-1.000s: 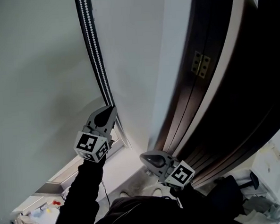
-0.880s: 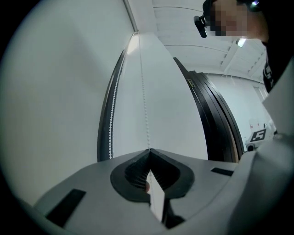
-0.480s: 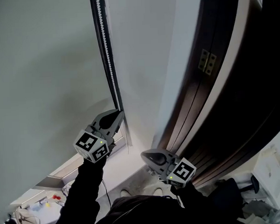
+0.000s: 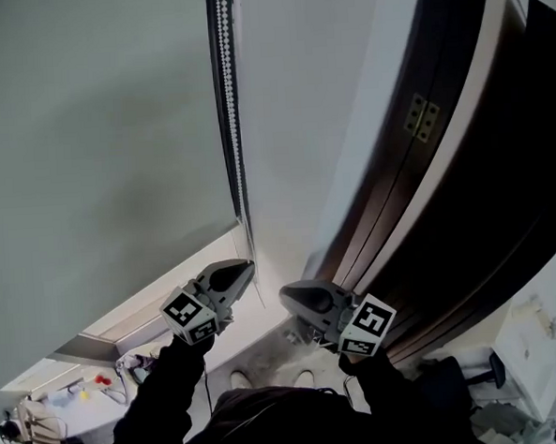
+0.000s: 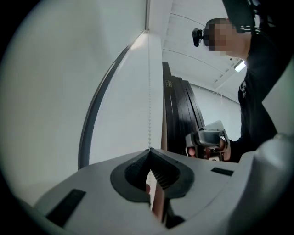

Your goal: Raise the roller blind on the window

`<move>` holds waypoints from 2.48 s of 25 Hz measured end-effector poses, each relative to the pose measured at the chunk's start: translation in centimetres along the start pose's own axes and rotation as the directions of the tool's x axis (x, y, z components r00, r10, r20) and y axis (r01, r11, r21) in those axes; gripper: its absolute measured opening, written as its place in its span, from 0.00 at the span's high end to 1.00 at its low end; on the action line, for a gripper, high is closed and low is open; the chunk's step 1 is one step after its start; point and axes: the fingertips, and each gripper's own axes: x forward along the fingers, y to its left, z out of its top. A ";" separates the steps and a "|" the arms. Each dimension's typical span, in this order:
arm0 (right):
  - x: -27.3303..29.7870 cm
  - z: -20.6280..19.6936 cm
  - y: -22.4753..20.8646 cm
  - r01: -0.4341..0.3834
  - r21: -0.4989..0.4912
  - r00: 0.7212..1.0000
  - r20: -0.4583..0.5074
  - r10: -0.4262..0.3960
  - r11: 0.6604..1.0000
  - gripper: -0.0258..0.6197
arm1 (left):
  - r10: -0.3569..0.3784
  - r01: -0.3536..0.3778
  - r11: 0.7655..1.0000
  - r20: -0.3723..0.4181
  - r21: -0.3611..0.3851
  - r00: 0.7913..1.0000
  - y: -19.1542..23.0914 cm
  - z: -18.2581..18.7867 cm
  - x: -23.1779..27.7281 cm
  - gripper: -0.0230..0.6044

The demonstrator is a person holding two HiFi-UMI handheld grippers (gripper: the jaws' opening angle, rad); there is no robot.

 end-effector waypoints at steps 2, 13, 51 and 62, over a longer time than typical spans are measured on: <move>0.5 0.5 0.2 -0.022 -0.007 1.000 -0.005 0.022 1.000 0.92 | -0.010 0.010 1.000 0.027 -0.001 1.000 -0.9 -0.8 -0.8 0.95; 5.5 8.0 1.0 -0.213 -0.065 0.977 -0.004 0.213 0.975 0.67 | -0.117 0.118 0.993 0.076 -0.009 0.990 -6.3 -3.5 -2.9 0.95; 8.3 11.8 2.9 -0.297 -0.174 0.954 -0.093 0.284 0.939 0.95 | 0.051 -0.056 0.998 0.176 0.020 0.983 -1.2 5.0 -9.7 0.91; 7.7 -6.5 3.2 -0.315 0.070 0.902 -0.287 0.322 0.946 0.95 | -0.105 0.103 0.994 0.129 0.023 0.986 -3.0 11.9 -6.8 0.69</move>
